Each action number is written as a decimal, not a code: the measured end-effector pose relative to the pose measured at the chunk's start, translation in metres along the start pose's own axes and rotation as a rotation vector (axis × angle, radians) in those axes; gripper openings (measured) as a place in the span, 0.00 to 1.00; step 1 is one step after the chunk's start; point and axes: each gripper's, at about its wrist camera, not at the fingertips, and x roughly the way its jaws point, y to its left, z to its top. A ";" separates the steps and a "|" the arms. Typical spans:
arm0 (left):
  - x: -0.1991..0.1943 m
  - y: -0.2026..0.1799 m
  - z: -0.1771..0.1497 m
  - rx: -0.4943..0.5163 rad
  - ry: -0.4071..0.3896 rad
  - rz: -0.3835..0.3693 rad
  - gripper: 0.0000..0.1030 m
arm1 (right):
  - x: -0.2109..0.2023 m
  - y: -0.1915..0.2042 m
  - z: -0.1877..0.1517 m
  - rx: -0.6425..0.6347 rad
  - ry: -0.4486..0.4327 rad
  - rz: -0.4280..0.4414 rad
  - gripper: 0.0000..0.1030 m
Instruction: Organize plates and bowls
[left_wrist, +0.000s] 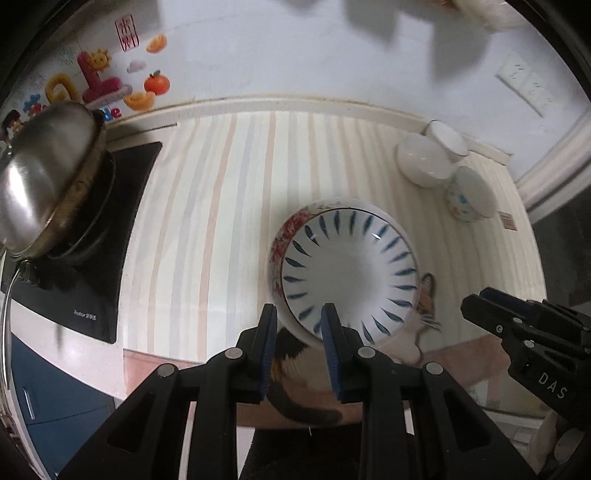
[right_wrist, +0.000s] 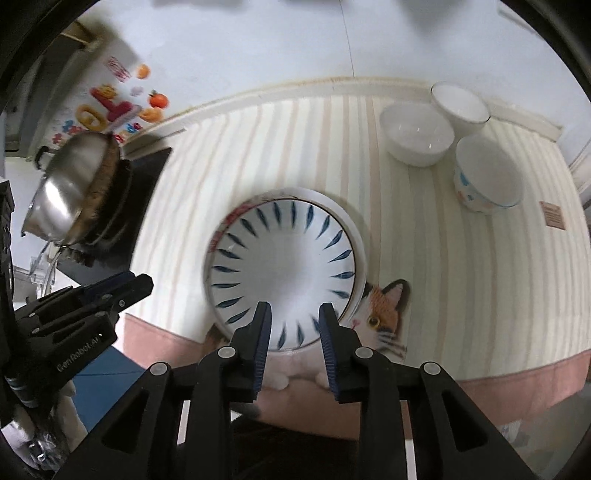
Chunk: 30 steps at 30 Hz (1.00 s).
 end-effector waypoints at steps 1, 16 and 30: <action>-0.007 -0.002 -0.005 0.004 -0.006 -0.004 0.25 | -0.011 0.005 -0.005 -0.006 -0.017 -0.003 0.34; -0.079 -0.003 -0.055 0.024 -0.104 -0.020 0.77 | -0.104 0.041 -0.067 -0.017 -0.144 -0.056 0.88; -0.029 -0.055 0.038 -0.017 -0.116 -0.064 0.83 | -0.092 -0.064 -0.006 0.134 -0.182 0.054 0.92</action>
